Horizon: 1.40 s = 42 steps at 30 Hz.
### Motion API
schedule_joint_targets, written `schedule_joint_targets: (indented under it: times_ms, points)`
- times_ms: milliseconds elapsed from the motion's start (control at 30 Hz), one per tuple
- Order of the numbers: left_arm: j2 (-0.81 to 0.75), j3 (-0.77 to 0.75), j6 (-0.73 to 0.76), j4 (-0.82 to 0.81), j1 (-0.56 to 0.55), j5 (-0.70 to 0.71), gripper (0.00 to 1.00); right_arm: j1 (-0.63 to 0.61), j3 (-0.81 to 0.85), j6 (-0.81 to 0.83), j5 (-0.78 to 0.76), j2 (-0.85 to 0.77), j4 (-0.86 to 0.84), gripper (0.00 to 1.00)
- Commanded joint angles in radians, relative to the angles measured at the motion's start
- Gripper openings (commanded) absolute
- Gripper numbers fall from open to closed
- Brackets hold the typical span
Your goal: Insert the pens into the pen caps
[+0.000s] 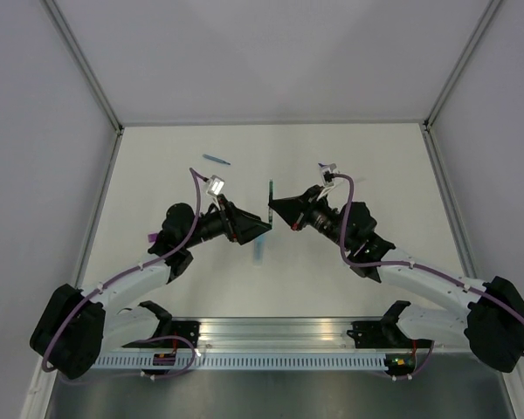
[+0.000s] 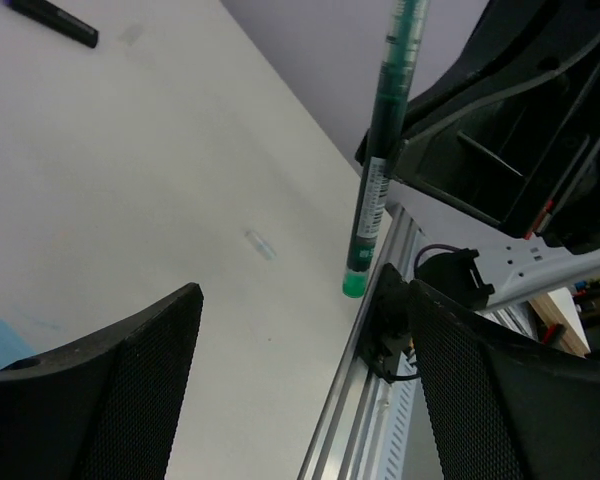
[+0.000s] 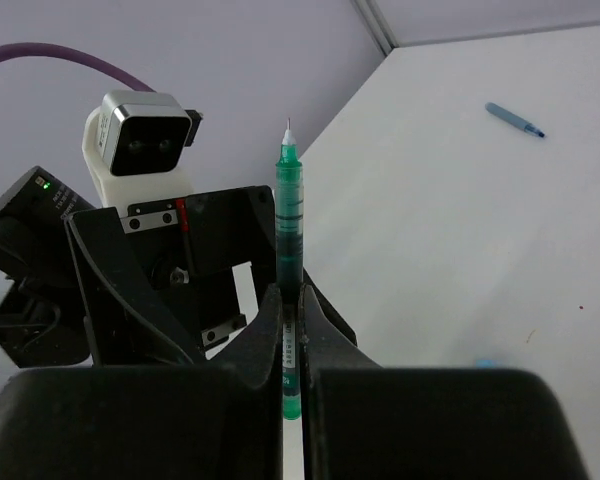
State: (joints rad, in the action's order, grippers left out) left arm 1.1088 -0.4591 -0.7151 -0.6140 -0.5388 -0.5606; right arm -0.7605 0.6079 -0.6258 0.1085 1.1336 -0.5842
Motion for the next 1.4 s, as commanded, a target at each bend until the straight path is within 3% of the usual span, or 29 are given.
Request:
schedule_joint_targets:
  times_ms: [0,267,633,900,1000,1033,1133,1167,1267,1333,1367]
  points:
    - [0.013,0.022,-0.067,-0.235,0.000,-0.136,0.86,-0.028,-0.008,-0.005,-0.052,-0.020,-0.123,0.00]
    - [0.023,0.023,-0.063,-0.245,0.000,-0.142,0.80,-0.068,-0.011,0.012,-0.033,-0.006,-0.169,0.00]
    - [0.026,0.028,-0.058,-0.274,0.000,-0.157,0.54,-0.123,0.029,0.043,-0.001,0.063,-0.143,0.00]
    - [0.039,0.019,-0.067,-0.276,0.000,-0.171,0.06,-0.138,0.035,0.057,-0.006,0.083,-0.138,0.00]
    - [0.051,0.016,-0.072,-0.274,0.000,-0.168,0.02,-0.137,0.035,0.067,-0.015,0.078,-0.129,0.02]
    - [0.055,0.016,-0.073,-0.274,0.000,-0.170,0.02,-0.137,0.035,0.072,-0.035,0.071,-0.123,0.04]
    - [0.057,0.016,-0.075,-0.271,0.000,-0.163,0.02,-0.137,0.036,0.095,-0.082,0.045,-0.085,0.25]
    - [0.060,0.016,-0.073,-0.270,0.000,-0.162,0.02,-0.138,0.038,0.109,-0.095,0.035,-0.059,0.37]
    - [0.059,0.013,-0.063,-0.244,0.000,-0.150,0.02,-0.137,0.049,0.139,-0.173,-0.018,0.015,0.52]
    - [0.062,0.007,-0.052,-0.221,0.000,-0.145,0.02,-0.137,0.055,0.162,-0.229,-0.067,0.061,0.56]
    - [0.062,0.004,-0.047,-0.207,0.000,-0.139,0.02,-0.138,0.058,0.169,-0.334,-0.089,0.128,0.56]
